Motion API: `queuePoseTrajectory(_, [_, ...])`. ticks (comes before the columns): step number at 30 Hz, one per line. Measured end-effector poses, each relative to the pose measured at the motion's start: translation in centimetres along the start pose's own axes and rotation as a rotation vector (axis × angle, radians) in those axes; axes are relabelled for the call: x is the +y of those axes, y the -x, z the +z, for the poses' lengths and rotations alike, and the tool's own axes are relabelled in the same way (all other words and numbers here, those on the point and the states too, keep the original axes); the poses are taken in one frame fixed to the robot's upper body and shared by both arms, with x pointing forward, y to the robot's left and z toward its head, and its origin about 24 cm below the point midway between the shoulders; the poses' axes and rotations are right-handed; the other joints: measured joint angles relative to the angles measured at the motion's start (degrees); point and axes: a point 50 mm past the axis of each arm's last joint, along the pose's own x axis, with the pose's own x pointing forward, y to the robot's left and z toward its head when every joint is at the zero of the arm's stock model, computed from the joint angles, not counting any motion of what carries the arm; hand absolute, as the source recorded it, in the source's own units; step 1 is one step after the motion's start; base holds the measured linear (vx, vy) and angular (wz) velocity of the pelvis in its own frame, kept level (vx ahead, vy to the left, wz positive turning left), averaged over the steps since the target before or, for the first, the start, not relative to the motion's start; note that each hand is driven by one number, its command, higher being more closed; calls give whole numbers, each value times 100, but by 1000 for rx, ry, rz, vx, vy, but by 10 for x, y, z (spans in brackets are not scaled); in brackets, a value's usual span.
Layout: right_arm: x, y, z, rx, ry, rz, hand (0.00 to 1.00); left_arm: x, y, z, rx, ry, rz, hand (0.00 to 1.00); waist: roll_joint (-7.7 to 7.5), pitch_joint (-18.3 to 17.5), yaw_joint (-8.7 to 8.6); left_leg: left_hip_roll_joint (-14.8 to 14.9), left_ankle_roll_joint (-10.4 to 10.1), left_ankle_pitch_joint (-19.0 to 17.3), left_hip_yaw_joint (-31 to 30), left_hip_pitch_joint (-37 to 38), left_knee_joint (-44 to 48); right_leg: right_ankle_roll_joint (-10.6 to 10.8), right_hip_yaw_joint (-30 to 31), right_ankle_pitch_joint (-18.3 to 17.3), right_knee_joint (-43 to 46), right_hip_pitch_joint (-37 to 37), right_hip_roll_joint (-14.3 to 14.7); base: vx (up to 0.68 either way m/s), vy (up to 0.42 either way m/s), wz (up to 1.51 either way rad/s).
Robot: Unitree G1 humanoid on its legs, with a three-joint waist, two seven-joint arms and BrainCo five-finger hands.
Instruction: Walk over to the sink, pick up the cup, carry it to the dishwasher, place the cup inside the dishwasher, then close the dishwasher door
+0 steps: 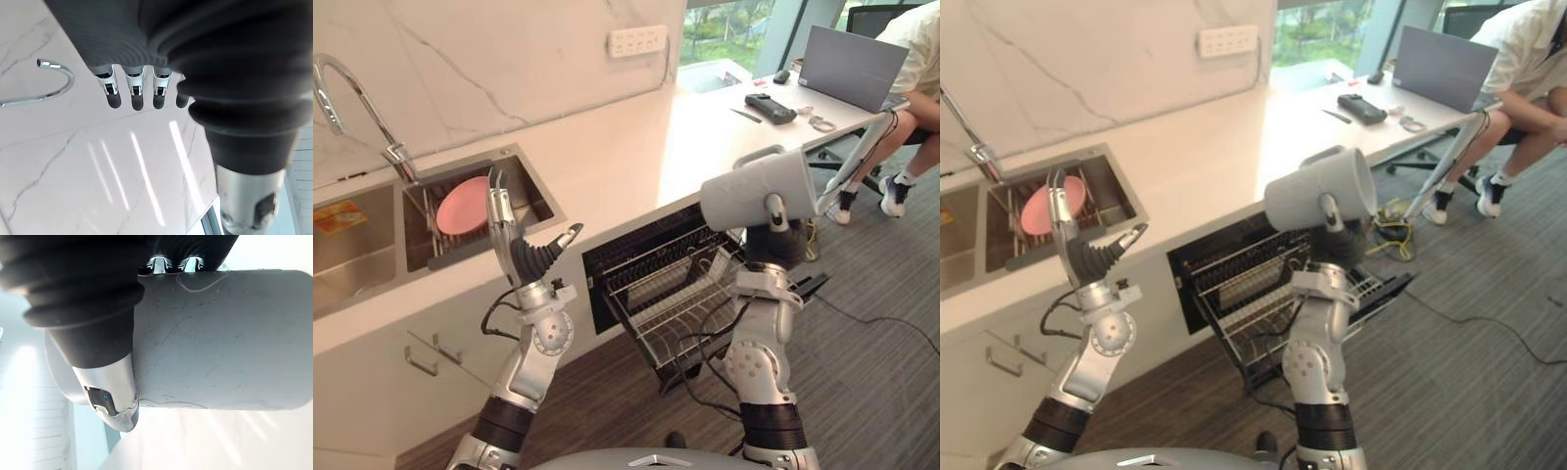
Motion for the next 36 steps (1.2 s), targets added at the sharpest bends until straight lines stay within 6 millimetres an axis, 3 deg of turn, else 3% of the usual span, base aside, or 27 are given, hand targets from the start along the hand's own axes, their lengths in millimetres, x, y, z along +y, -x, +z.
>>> queuePoseTrajectory(4, [-21,5,12,-17,75,-60,100,3,1,-3,120,202,-116,0,-26,99,-4,-1,2,-6,-10,-13,-3,13,-11,-16,0,-6,-6,0,0,0])
queuePoseTrajectory(6, [-33,11,15,14,170,-85,100,1,11,-12,267,387,-283,0,-20,113,-22,-7,4,-20,-15,-24,-2,30,-17,-45,0,-10,-17,0,0,0])
queuePoseTrajectory(9, [-50,15,13,105,320,-97,100,-7,41,-21,468,608,-560,0,-47,142,-49,-24,10,-28,-26,-84,2,48,-30,-57,0,-56,-40,-1,1,2])
queuePoseTrajectory(11, [-68,15,9,218,467,-93,100,-13,71,-26,641,773,-762,0,-78,199,-48,-44,19,-26,-78,-143,3,51,-80,-54,8,-77,-64,2,1,11])
queuePoseTrajectory(14, [-92,15,14,310,601,-113,100,-6,95,-33,790,927,-870,0,-76,199,-16,-48,25,-20,-205,-214,5,62,-200,-52,39,-57,-80,22,-8,21])
queuePoseTrajectory(20, [-114,8,28,362,712,-142,100,18,124,-53,969,982,-929,0,-78,208,47,-122,76,6,-480,-266,1,116,-489,-93,39,85,-177,-9,4,24])
queuePoseTrajectory(24, [-129,4,21,427,757,-174,100,38,164,-77,1201,923,-958,0,-95,219,102,-172,111,72,-646,-295,-25,135,-657,-101,26,151,-239,-41,8,20])
queuePoseTrajectory(26, [-135,5,14,478,770,-178,100,52,185,-94,1313,808,-940,0,-96,219,113,-197,129,101,-710,-292,-49,149,-715,-123,2,184,-264,-36,6,19])
queuePoseTrajectory(27, [-136,6,12,489,773,-177,100,55,188,-97,1331,788,-934,0,-96,219,115,-202,131,105,-721,-292,-53,149,-725,-131,2,190,-269,-32,8,19])
queuePoseTrajectory(32, [-152,23,-18,716,809,-188,100,108,232,-135,1526,342,-836,0,-142,250,235,-238,116,137,-803,-205,-129,177,-818,-164,0,280,-300,-27,7,8])
queuePoseTrajectory(36, [-163,28,-33,854,840,-214,100,137,253,-146,1571,36,-837,0,-170,271,289,-267,123,143,-851,-207,-135,193,-864,-173,0,304,-325,-5,4,8])
